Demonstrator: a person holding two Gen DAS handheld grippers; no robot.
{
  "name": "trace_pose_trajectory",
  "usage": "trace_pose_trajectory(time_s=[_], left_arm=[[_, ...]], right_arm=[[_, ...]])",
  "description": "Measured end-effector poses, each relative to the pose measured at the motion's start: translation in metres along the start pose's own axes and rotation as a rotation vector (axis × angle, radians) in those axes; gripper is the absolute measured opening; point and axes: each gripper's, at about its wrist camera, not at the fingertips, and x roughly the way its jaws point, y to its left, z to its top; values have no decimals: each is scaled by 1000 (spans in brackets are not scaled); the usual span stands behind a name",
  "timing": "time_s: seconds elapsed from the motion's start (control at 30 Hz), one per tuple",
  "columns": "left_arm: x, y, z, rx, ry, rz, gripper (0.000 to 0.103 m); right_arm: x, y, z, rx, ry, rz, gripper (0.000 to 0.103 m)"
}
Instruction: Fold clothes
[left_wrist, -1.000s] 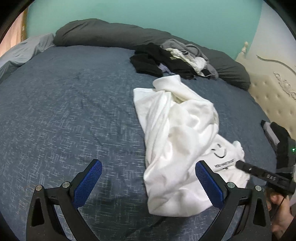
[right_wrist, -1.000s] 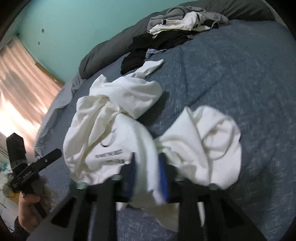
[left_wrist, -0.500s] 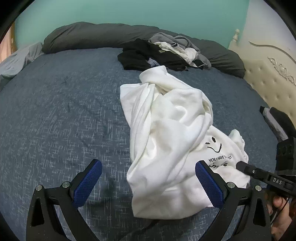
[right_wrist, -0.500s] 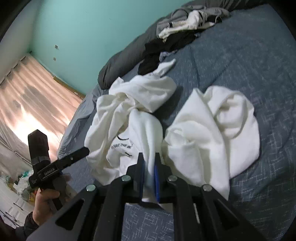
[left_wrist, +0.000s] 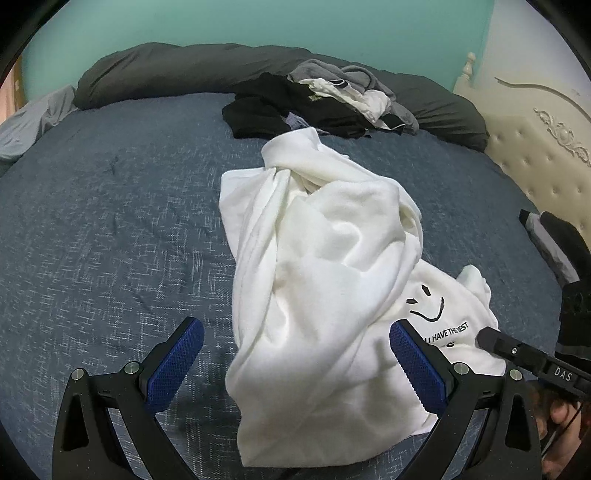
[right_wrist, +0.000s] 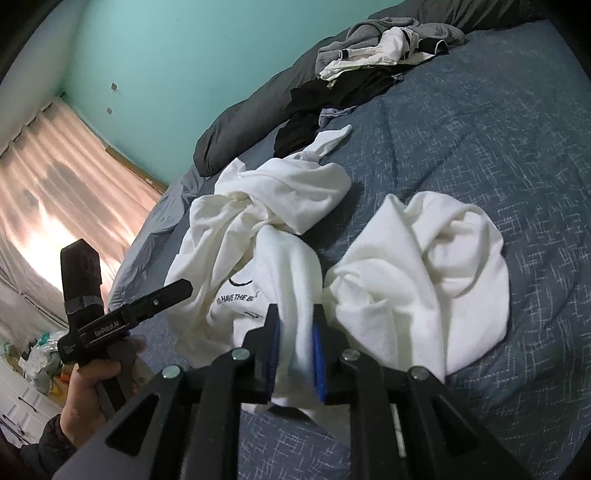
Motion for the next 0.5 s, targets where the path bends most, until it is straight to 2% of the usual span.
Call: trace_pose_trajectory(time_s=[0.13, 0.37, 0.5], left_arm=[[3, 1, -1, -8, 4, 1, 102], [14, 10, -4, -78, 41, -31, 102], [15, 8, -6, -66, 44, -26, 102]], right_arm=[[0, -5, 2, 18, -1, 5, 16], [2, -4, 1, 16, 5, 9, 17], [2, -5, 0, 23, 6, 11, 17]])
